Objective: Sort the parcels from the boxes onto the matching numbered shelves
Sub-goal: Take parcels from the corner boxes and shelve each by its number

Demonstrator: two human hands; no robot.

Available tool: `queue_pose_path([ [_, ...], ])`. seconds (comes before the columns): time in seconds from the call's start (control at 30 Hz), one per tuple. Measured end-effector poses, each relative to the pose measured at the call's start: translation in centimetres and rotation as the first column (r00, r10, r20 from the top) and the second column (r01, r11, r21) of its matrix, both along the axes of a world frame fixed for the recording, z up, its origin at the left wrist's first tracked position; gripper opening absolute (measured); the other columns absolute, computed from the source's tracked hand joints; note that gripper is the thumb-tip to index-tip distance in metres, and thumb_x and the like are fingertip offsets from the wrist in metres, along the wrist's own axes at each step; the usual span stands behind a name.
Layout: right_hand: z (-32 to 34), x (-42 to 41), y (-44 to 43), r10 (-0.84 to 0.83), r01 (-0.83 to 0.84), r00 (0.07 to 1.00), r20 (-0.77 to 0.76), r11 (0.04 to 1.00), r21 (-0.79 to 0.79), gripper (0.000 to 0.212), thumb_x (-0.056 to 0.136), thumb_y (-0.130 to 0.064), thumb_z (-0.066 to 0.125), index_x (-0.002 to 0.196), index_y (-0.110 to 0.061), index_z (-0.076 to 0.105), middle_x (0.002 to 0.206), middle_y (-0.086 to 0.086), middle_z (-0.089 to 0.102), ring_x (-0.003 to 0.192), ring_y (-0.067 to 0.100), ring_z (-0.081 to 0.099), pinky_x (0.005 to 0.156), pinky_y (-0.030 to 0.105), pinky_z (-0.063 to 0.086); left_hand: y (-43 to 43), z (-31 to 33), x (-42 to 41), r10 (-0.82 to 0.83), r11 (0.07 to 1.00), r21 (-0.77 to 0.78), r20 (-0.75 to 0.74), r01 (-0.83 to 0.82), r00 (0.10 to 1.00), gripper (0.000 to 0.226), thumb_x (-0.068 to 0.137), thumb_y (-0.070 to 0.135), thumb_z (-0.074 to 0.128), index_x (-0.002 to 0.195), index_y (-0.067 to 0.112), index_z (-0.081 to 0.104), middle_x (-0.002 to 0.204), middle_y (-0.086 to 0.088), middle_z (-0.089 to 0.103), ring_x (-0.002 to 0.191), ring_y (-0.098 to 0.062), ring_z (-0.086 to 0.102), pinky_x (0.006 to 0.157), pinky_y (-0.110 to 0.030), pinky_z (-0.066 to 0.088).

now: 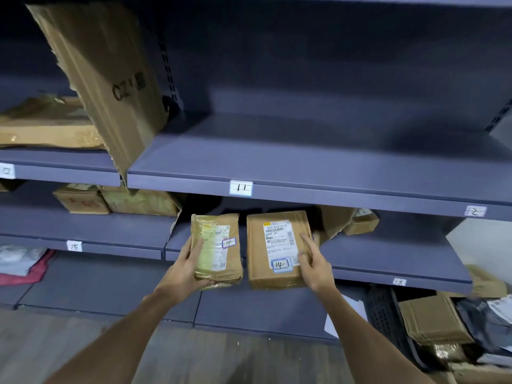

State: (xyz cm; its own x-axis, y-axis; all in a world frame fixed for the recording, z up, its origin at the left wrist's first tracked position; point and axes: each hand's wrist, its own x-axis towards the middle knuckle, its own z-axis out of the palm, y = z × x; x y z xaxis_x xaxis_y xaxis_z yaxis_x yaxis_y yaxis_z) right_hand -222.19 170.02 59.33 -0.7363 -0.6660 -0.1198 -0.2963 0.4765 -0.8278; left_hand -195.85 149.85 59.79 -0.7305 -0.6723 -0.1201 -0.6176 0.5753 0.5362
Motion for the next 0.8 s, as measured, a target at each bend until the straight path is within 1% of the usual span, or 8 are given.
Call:
queue_pose_path([
  [0.17, -2.3, -1.1, -3.7, 0.010, -0.011, 0.999, -0.040, 1.000, -0.006, 0.048, 0.105, -0.026, 0.042, 0.152, -0.035, 0.038, 0.138, 0.004, 0.050, 0.116, 0.019, 0.051, 0.101, 0.029, 0.036, -3.4, -2.2, -1.6, 0.047, 0.999, -0.026, 0.023, -0.046, 0.999, 0.106, 0.083, 0.035, 0.079, 0.160, 0.021, 0.007, 0.166, -0.003, 0.004, 0.146, -0.026, 0.030, 0.107, -0.039, 0.039],
  [0.23, -3.1, -1.3, -5.2, -0.006, 0.006, 0.999, -0.034, 1.000, 0.024, 0.047, 0.106, -0.031, 0.042, 0.152, -0.036, 0.036, 0.135, 0.010, 0.044, 0.110, 0.021, 0.049, 0.097, 0.027, 0.034, -4.4, -2.6, -2.0, 0.058, 0.995, -0.088, 0.034, -0.055, 0.998, 0.096, 0.086, 0.034, 0.076, 0.159, 0.017, 0.016, 0.160, -0.010, 0.019, 0.131, -0.033, 0.049, 0.095, -0.043, 0.048],
  [0.33, -3.9, -1.7, -7.0, 0.014, -0.011, 0.999, -0.038, 0.998, 0.065, 0.052, 0.103, -0.041, 0.046, 0.153, -0.032, 0.035, 0.137, 0.015, 0.046, 0.129, 0.029, 0.046, 0.107, 0.032, 0.035, -5.7, -3.0, -2.5, 0.102, 0.975, -0.205, 0.074, -0.085, 0.992, 0.083, 0.091, 0.034, 0.070, 0.157, 0.015, 0.024, 0.152, -0.014, 0.026, 0.114, -0.041, 0.057, 0.081, -0.047, 0.053],
  [0.43, -4.1, -1.9, -8.1, 0.080, -0.067, 0.994, -0.077, 0.986, 0.152, 0.068, 0.094, -0.060, 0.052, 0.154, -0.034, 0.031, 0.155, 0.009, 0.037, 0.143, 0.029, 0.033, 0.117, 0.045, 0.030, -6.3, -2.9, -3.2, 0.149, 0.959, -0.257, 0.092, -0.121, 0.985, 0.080, 0.090, 0.034, 0.072, 0.155, 0.013, 0.029, 0.156, -0.016, 0.022, 0.132, -0.042, 0.043, 0.089, -0.052, 0.052],
  [0.53, -3.7, -1.1, -7.7, 0.072, -0.022, 0.964, -0.257, 0.981, 0.195, 0.085, 0.081, -0.083, 0.044, 0.151, -0.036, 0.033, 0.164, 0.009, 0.017, 0.151, 0.030, 0.017, 0.118, 0.055, 0.025, -5.9, -2.7, -3.4, 0.113, 0.926, -0.370, 0.078, -0.076, 0.991, 0.080, 0.083, 0.033, 0.078, 0.149, 0.007, 0.039, 0.155, -0.022, 0.028, 0.143, -0.044, 0.026, 0.108, -0.060, 0.038],
  [0.67, -4.1, 1.2, -5.8, 0.151, -0.092, 0.766, -0.625, 0.988, 0.125, 0.064, 0.088, -0.066, 0.051, 0.140, -0.029, 0.051, 0.153, 0.014, 0.034, 0.140, 0.034, 0.032, 0.101, 0.054, 0.037, -4.5, -3.5, -2.9, -0.080, 0.808, -0.577, 0.092, 0.119, 0.993, 0.063, 0.090, 0.031, 0.068, 0.146, 0.010, 0.046, 0.146, -0.024, 0.044, 0.143, -0.044, 0.030, 0.114, -0.066, 0.024],
  [0.73, -5.0, 1.9, -5.1, 0.194, -0.123, 0.707, -0.680, 0.981, 0.152, 0.057, 0.091, -0.059, 0.053, 0.138, -0.027, 0.051, 0.148, 0.017, 0.041, 0.136, 0.036, 0.036, 0.097, 0.055, 0.043, -3.5, -4.0, -2.8, -0.113, 0.793, -0.583, 0.145, 0.177, 0.983, 0.060, 0.095, 0.036, 0.046, 0.151, 0.015, 0.040, 0.149, -0.022, 0.045, 0.145, -0.041, 0.030, 0.114, -0.068, 0.020],
  [0.8, -6.3, 2.4, -4.8, 0.248, -0.143, 0.704, -0.665, 0.967, 0.209, 0.058, 0.094, -0.054, 0.055, 0.145, -0.027, 0.045, 0.153, 0.019, 0.037, 0.145, 0.038, 0.027, 0.098, 0.057, 0.046, -2.7, -4.7, -2.9, -0.087, 0.809, -0.553, 0.223, 0.200, 0.971, 0.065, 0.095, 0.041, 0.033, 0.155, 0.015, 0.034, 0.152, -0.020, 0.042, 0.146, -0.040, 0.029, 0.115, -0.070, 0.014],
])
